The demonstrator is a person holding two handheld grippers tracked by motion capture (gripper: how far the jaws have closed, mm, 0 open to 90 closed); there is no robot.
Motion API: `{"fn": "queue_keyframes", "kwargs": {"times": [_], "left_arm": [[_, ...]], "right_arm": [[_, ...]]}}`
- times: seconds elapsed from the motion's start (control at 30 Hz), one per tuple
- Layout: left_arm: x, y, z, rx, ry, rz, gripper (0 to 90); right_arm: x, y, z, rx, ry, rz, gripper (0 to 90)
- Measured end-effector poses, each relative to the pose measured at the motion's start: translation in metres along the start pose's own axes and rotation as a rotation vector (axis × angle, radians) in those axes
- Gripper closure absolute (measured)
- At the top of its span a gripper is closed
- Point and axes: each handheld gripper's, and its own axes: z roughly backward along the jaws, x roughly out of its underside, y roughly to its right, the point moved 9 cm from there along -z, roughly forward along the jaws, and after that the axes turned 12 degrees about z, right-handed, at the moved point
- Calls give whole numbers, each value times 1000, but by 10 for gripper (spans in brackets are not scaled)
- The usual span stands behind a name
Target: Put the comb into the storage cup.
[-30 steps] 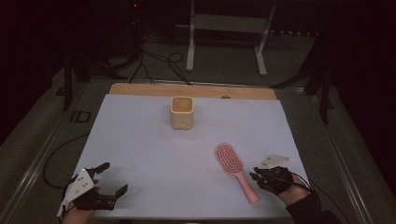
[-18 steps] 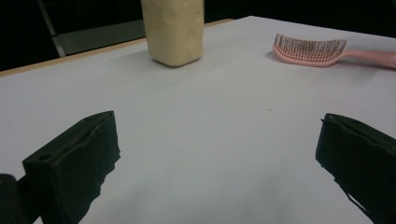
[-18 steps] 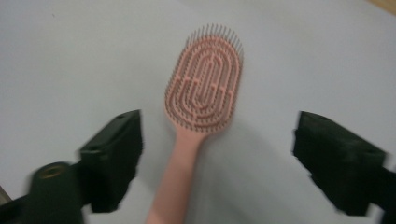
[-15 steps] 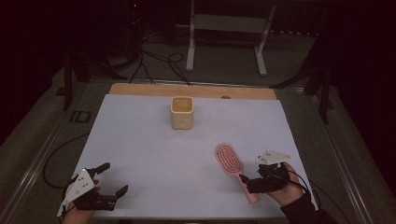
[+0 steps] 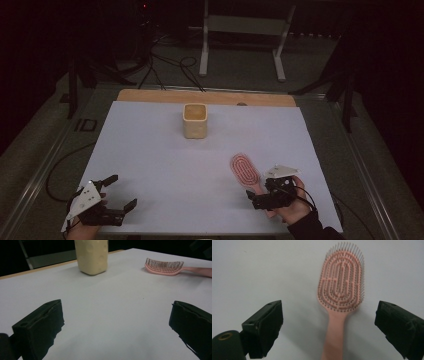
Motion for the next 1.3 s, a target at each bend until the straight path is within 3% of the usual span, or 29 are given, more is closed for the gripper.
{"fn": "queue_keyframes", "kwargs": {"times": [0.37,0.6,0.8,0.9,1.1,1.2,1.3], "left_arm": [[0,0,0,5,0,5,0],[-1,0,1,5,8,14,0],[-1,1,1,5,7,15,0],[-1,1,1,6,9,15,0],[-1,1,1,4,7,13,0],[-1,1,1,3,5,13,0],[-1,0,1,4,6,13,0]], "right_arm": [[20,-1,-24,31,-96,-29,89],[24,-1,-32,11,-165,-21,241],[25,1,-34,23,-224,11,458],[25,3,-34,24,-241,1,537],[28,4,-37,-31,-300,-45,613],[28,4,-39,-51,-331,-94,609],[26,6,-41,-41,-346,-79,609]]}}
